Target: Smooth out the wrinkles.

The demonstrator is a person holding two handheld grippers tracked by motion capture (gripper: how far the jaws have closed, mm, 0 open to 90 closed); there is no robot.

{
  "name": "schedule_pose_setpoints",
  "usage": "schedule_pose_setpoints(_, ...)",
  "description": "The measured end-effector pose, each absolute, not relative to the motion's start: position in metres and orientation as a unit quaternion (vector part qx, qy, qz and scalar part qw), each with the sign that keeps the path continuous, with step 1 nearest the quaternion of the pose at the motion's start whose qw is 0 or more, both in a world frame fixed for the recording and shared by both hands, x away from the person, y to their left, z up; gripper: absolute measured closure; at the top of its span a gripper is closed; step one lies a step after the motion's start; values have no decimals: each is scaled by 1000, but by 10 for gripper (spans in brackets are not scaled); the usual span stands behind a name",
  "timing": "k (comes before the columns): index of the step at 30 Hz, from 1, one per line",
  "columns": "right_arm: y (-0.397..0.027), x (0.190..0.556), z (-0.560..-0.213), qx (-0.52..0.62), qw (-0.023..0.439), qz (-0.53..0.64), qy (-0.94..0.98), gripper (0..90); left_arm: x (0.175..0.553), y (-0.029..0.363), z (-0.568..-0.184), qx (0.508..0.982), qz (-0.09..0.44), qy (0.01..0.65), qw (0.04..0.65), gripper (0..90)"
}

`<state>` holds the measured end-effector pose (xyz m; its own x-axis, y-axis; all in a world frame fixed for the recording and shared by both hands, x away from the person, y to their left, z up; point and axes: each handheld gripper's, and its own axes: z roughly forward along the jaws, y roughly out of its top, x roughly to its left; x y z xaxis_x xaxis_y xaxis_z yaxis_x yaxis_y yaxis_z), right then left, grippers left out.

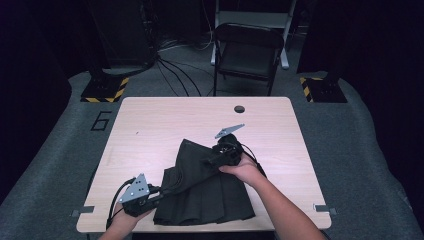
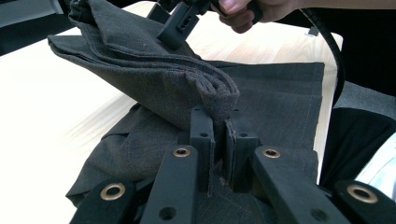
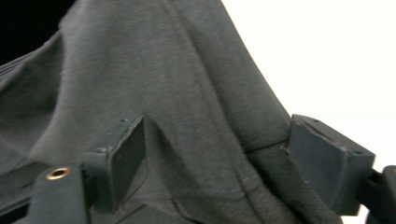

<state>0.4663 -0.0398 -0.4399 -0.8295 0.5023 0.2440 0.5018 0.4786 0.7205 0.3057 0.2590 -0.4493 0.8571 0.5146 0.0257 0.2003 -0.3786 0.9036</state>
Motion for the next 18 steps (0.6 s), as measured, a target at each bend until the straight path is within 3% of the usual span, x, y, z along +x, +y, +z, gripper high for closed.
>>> schedule_pose_setpoints(9,-40,451,-431,257,18,418,871,374,306,258,-450,818,152,221,509,833)
schedule_pose_setpoints(15,-51,442,-429,256,26,429,866,637,306,259,-450,819,153,221,507,833)
schedule_pose_setpoints(18,-61,435,-429,247,25,435,866,713,305,261,-450,818,152,223,508,833)
